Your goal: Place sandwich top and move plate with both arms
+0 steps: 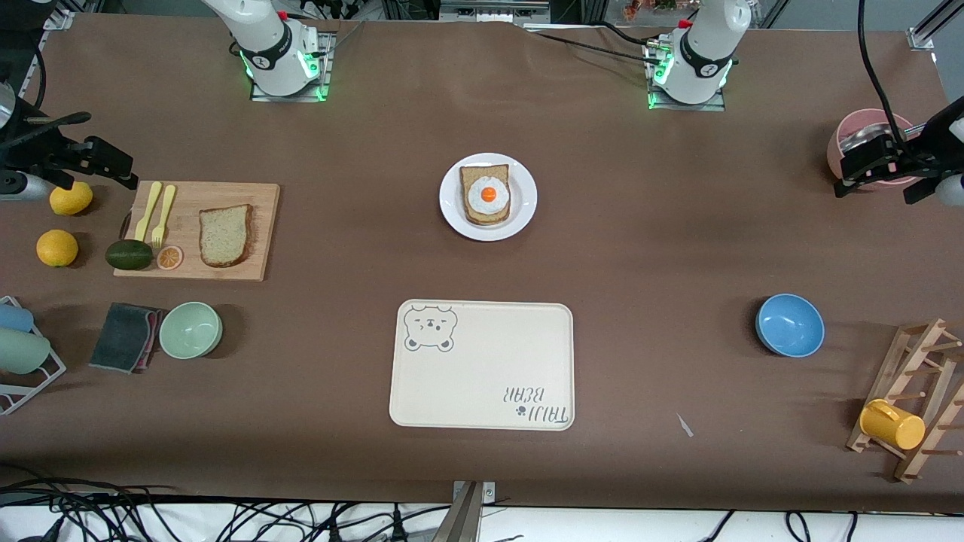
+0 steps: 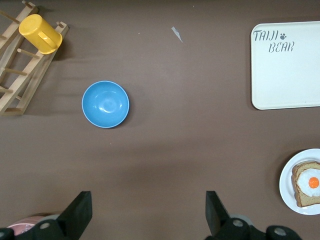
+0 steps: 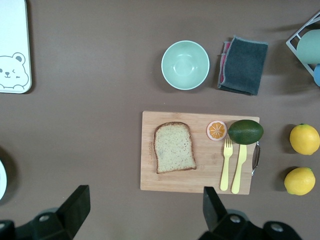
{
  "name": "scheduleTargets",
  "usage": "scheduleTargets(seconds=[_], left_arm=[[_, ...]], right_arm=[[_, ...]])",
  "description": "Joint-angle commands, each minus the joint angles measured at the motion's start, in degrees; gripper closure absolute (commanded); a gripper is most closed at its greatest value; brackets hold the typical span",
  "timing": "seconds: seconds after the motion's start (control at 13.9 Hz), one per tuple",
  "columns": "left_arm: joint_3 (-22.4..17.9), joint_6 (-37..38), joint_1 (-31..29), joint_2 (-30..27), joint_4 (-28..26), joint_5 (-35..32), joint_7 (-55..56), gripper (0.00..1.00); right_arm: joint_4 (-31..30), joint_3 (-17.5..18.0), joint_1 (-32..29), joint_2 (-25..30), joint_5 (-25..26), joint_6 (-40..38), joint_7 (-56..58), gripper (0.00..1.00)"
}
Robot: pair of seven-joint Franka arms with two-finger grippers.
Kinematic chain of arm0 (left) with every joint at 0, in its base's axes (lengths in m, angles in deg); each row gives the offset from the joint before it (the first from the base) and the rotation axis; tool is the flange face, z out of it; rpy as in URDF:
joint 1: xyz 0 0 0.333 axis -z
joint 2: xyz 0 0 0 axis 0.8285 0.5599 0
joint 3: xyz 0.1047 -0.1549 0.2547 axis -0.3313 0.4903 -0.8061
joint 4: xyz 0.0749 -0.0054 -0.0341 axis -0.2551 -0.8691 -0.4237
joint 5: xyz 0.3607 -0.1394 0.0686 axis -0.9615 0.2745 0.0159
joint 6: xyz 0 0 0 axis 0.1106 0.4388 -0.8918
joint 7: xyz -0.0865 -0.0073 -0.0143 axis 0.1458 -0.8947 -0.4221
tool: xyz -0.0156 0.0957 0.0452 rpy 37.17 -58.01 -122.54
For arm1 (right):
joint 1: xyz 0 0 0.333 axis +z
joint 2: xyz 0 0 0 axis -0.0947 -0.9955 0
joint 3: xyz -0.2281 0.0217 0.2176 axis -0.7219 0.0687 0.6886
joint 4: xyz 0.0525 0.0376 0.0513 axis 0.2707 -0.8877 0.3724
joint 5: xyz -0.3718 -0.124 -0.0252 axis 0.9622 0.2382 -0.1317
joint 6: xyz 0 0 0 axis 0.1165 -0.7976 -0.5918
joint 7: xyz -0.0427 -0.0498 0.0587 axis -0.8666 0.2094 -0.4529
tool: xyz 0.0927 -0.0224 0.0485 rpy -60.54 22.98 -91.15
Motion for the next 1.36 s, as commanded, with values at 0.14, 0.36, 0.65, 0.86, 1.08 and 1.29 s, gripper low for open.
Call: scheduleTargets(seconds=[0.14, 0.36, 0.65, 0.86, 1.08, 1.29], left_arm=[[-6.0, 2.9, 6.3, -0.2, 0.1, -3.2, -0.1, 0.00], [-6.0, 2.9, 5.7, -0.3, 0.2, -3.2, -0.4, 0.00], [-6.1, 2.9, 5.7, -0.2, 1.0, -3.2, -0.3, 0.00], [-6.0, 2.9, 5.9, 0.0, 1.1, -3.3, 0.1, 0.00], [-5.8, 2.9, 6.1, -0.2, 1.1, -3.3, 0.3, 0.00], [-5.9, 4.3, 5.7, -0.6, 1.0, -3.3, 0.1, 0.00]], right_arm=[[1.0, -0.5, 0.4, -0.1, 0.0, -0.7, -0.1, 0.00], [1.1, -0.6, 0.4, -0.1, 0.0, -0.9, -0.1, 0.00], [1.1, -0.6, 0.4, -0.1, 0.0, -0.9, -0.1, 0.00], [1.0, -0.6, 0.4, -0.1, 0.0, -0.9, -0.1, 0.00], [1.0, -0.6, 0.4, -0.1, 0.0, -0.9, -0.1, 0.00], [1.0, -0.6, 0.4, -0.1, 0.0, -1.0, -0.1, 0.00]])
